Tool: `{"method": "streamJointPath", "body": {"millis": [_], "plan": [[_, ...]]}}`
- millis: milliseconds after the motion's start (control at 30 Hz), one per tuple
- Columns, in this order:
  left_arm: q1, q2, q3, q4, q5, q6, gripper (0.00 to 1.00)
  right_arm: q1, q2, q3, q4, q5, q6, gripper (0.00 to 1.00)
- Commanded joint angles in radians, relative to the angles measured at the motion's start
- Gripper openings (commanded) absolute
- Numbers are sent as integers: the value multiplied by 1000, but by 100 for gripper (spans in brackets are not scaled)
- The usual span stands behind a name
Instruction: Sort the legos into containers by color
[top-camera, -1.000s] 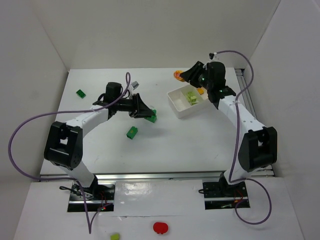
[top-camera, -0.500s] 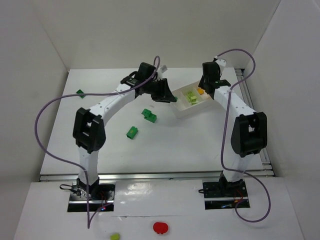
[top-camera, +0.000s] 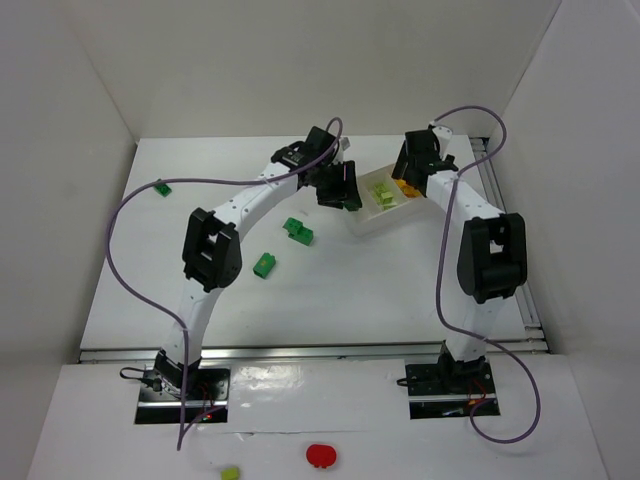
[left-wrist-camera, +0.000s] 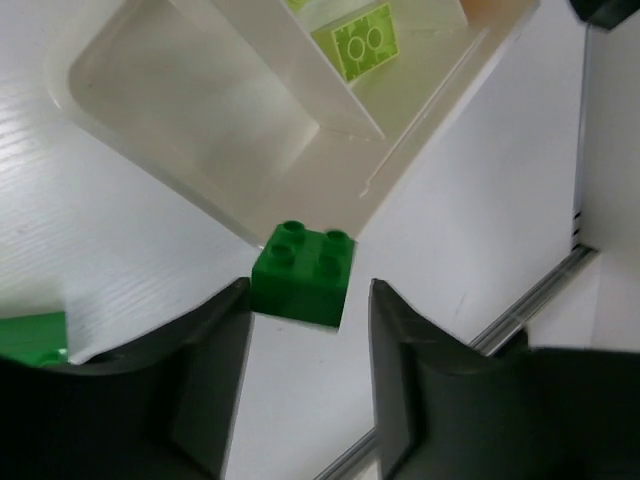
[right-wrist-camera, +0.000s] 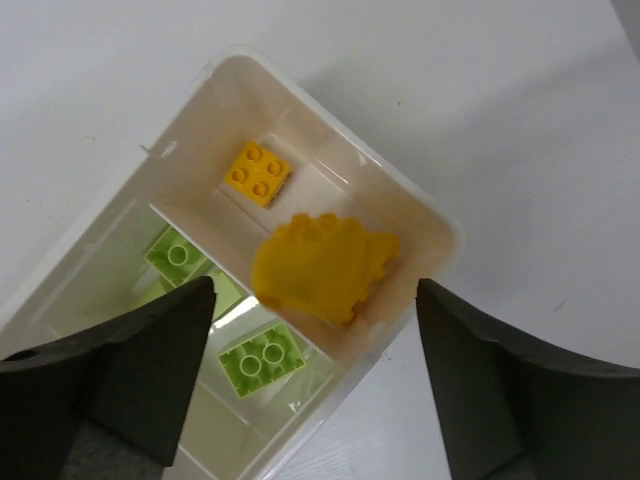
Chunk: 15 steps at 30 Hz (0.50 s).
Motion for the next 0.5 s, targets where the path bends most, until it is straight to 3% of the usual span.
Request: {"method": "streamJointPath", "body": {"millis": [0,200,333,467], "plan": [[2,16,51,-17,-7,11,67,-8,-18,60,6,14,-7,92],[-18,-28,40,12,12,21,91,-8,-156,-4,37,5,2,92],[-27,-53,58,21,35,21,92,-8,-250,-59,37,-4,11,92],[-6,-161,6,21,-38,21,88,-8,-337,-113,17,-19,20,92]]}}
